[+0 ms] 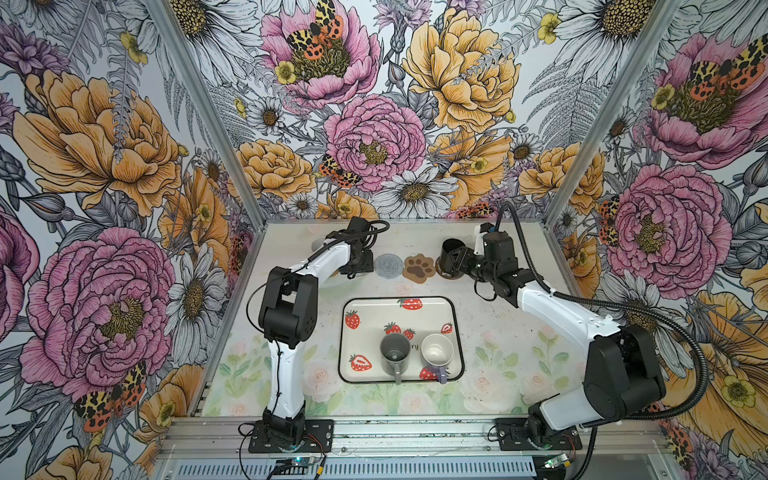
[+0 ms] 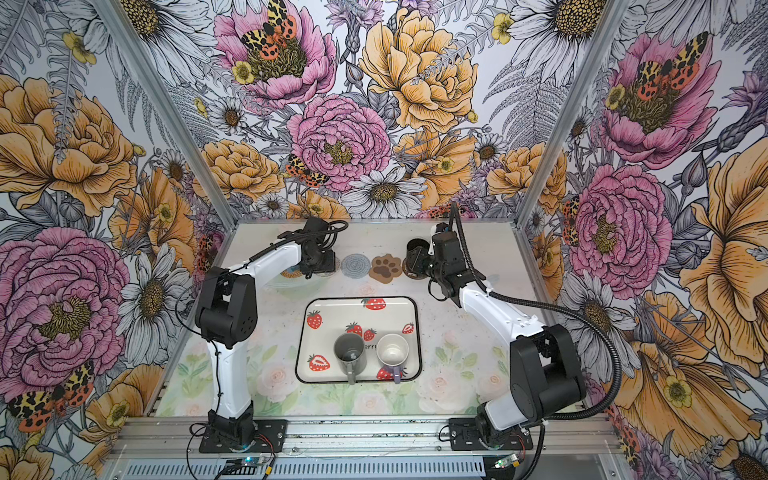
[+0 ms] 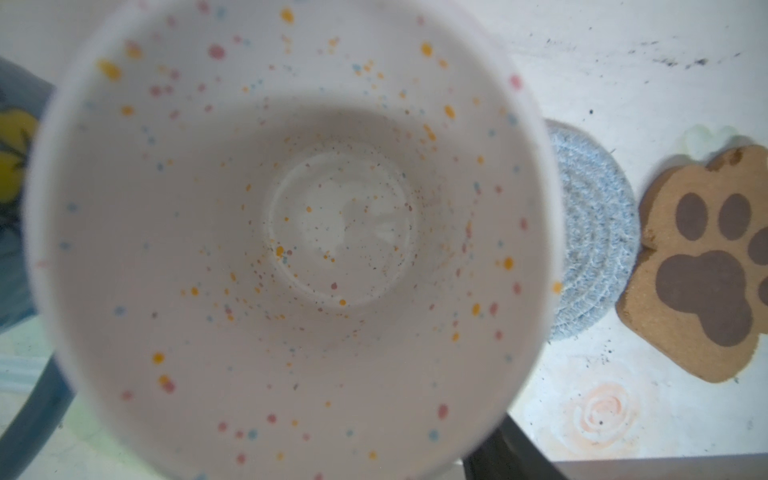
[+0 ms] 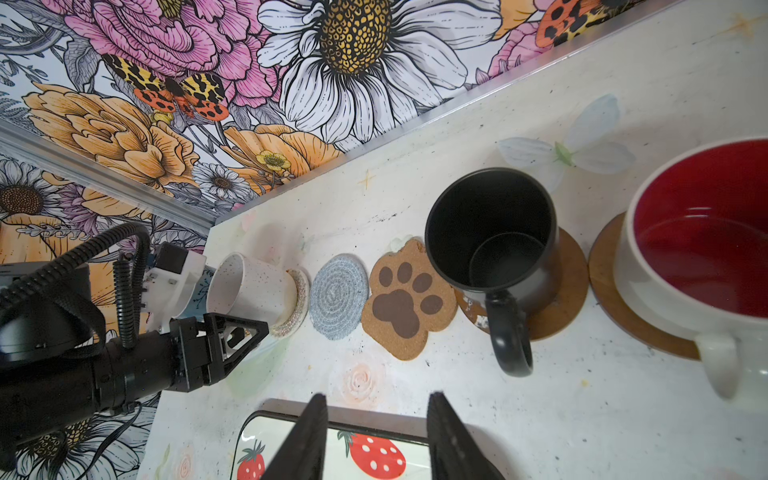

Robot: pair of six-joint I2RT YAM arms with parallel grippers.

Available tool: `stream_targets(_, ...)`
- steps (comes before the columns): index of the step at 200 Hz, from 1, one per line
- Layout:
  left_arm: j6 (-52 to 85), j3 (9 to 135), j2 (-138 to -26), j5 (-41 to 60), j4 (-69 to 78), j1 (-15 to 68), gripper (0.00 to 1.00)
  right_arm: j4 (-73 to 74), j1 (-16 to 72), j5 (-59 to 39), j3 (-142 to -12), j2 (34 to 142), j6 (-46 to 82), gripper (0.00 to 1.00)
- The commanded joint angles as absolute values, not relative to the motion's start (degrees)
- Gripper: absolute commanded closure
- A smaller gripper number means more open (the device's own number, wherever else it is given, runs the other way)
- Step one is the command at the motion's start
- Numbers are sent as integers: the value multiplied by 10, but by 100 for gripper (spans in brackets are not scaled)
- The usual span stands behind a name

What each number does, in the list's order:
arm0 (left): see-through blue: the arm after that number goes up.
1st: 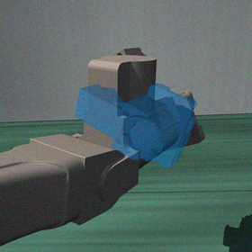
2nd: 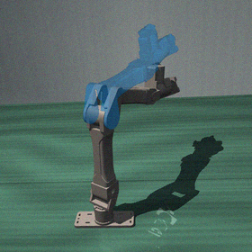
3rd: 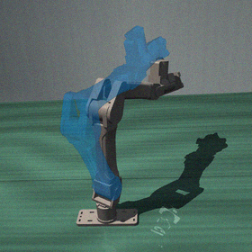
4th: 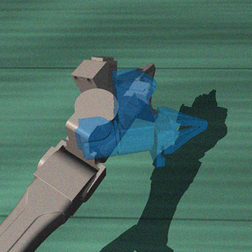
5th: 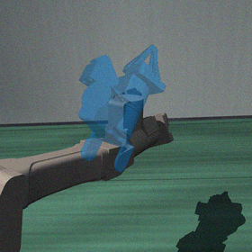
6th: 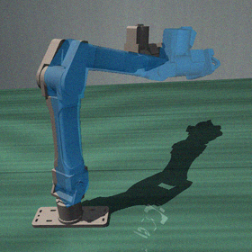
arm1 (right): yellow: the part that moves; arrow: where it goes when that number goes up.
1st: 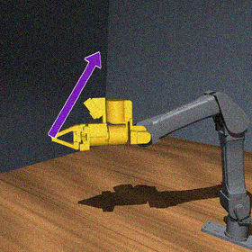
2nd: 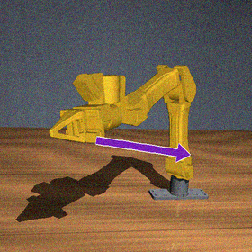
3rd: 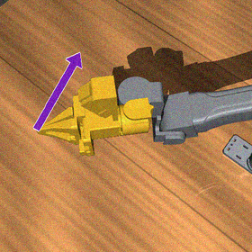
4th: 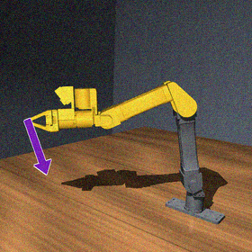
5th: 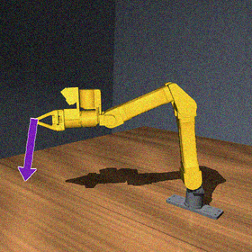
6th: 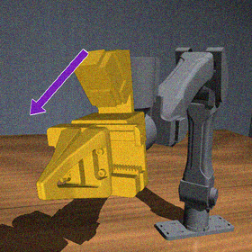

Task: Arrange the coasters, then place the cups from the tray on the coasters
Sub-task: 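Open the left gripper and raise it off the speckled white mug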

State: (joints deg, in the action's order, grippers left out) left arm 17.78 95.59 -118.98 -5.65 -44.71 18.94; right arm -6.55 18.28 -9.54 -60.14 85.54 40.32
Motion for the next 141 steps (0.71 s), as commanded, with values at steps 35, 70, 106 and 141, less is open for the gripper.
stream_targets(35, 178, 940, -1123, -51, -435, 185, 32, -49, 179, -97, -595, 846, 409, 55)
stream_targets(70, 179, 926, -1086, -54, -434, 186, 31, -49, 180, -97, -595, 844, 410, 54)
stream_targets(106, 182, 905, -1049, -72, -434, 192, 30, -49, 179, -98, -593, 842, 410, 54)
stream_targets(141, 188, 885, -978, -94, -432, 212, 30, -49, 180, -99, -590, 838, 410, 53)
